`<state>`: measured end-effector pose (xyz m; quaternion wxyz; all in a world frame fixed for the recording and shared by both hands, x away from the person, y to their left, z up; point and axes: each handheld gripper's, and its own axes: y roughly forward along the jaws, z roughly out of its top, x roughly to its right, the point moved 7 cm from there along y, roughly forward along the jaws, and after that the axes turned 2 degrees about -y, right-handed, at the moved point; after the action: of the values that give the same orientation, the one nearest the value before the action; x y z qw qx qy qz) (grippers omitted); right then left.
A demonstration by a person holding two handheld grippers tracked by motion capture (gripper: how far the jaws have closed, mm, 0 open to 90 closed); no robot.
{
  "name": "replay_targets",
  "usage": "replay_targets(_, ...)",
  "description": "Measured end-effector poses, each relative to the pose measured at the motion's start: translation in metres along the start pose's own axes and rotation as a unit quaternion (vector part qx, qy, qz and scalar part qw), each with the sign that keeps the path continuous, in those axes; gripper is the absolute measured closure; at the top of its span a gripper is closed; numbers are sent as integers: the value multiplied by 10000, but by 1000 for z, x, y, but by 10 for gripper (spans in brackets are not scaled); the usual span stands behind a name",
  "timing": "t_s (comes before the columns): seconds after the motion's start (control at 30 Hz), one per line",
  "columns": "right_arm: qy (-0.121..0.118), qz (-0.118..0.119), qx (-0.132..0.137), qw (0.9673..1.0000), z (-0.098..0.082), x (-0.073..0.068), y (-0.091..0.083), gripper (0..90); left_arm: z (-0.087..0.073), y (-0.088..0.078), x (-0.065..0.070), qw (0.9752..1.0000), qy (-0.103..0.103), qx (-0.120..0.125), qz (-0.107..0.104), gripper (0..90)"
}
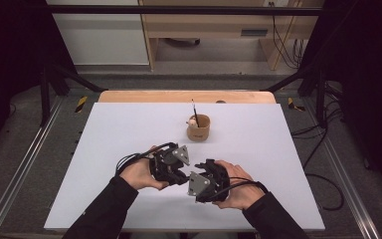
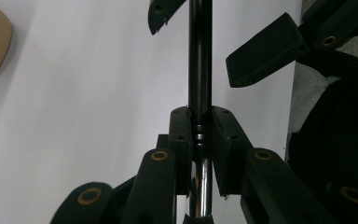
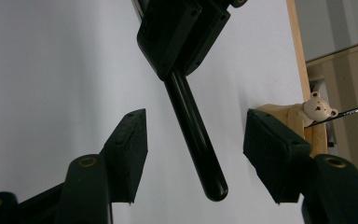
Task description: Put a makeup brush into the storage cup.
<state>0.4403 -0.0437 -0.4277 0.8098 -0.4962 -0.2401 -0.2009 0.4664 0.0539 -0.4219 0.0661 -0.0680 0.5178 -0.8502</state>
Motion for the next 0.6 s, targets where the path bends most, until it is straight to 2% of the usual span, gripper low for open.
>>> replay_targets(0.07,1,17,-5,10000,0,-2,0,436,0,0,1,10000,-23,-3,-17,787)
replay_targets(0.23,-244,47,-49,9997,-2,-2,1,490,1,1,3,10000,1,-21,-60,787)
replay_targets(0.4,-340,96,-45,9994,-3,-5,2,538,2,3,5,10000,-26,11,-83,787)
replay_targets(0.5,-430,103,-51,9990,-3,-6,3,568,2,2,5,9999,77,-56,-89,787)
replay_targets(0.6,-489,117,-54,9987,-3,-7,3,598,2,3,6,9999,70,-65,-95,787)
